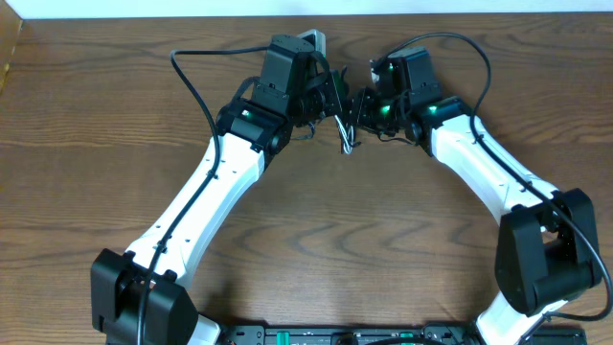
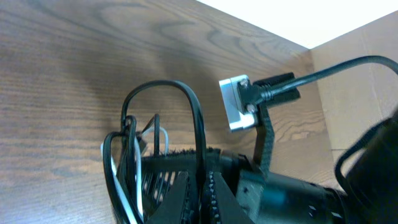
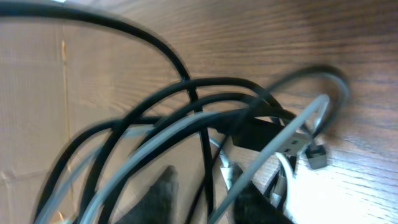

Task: Untangle cables
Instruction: 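Pull the grippers apart, right gripper dragging cables rightward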

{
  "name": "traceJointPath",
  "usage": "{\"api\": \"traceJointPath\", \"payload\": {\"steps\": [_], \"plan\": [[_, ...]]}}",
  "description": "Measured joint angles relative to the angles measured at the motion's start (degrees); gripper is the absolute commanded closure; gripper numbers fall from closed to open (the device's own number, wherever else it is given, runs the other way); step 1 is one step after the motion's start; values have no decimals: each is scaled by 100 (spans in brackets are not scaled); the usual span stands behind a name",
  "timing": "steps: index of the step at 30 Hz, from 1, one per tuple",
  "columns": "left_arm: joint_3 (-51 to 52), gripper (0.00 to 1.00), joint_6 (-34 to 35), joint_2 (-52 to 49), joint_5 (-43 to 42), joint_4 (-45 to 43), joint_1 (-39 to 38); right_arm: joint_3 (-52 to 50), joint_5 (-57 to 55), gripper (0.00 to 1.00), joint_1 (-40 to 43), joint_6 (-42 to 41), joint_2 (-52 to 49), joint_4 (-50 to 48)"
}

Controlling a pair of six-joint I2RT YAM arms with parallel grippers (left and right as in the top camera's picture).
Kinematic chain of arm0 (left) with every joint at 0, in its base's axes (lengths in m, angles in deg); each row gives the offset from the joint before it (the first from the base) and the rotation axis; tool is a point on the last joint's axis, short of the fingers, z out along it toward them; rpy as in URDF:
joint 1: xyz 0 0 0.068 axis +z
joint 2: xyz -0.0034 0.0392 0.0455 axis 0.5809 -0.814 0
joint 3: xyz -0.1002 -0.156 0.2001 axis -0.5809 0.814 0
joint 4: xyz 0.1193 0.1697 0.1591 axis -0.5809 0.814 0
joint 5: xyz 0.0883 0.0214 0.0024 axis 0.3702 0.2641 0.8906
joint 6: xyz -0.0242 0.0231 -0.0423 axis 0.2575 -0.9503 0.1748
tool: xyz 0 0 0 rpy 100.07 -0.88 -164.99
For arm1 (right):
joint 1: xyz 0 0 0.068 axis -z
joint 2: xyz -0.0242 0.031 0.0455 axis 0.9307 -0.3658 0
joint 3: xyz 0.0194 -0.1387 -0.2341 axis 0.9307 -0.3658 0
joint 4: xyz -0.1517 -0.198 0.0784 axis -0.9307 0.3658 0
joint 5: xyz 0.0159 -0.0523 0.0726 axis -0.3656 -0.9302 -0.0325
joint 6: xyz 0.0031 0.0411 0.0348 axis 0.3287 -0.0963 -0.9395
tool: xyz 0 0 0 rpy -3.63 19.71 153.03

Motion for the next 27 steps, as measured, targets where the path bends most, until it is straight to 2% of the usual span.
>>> {"api": "traceJointPath", "payload": {"steps": [1, 6, 13, 27], "plan": [[0, 93, 0, 0, 0, 28, 0, 0, -4, 99, 0, -4, -9, -4], [0, 93, -7, 0, 109, 413, -2, 0, -4, 99, 39, -22, -11, 31], [0, 93, -199, 0, 863, 1182, -4, -4, 238, 99, 468, 188, 81, 350], [0, 92, -1235, 0, 1259, 2302, -9, -9, 632, 99, 1388, 382, 1510, 389]]}}
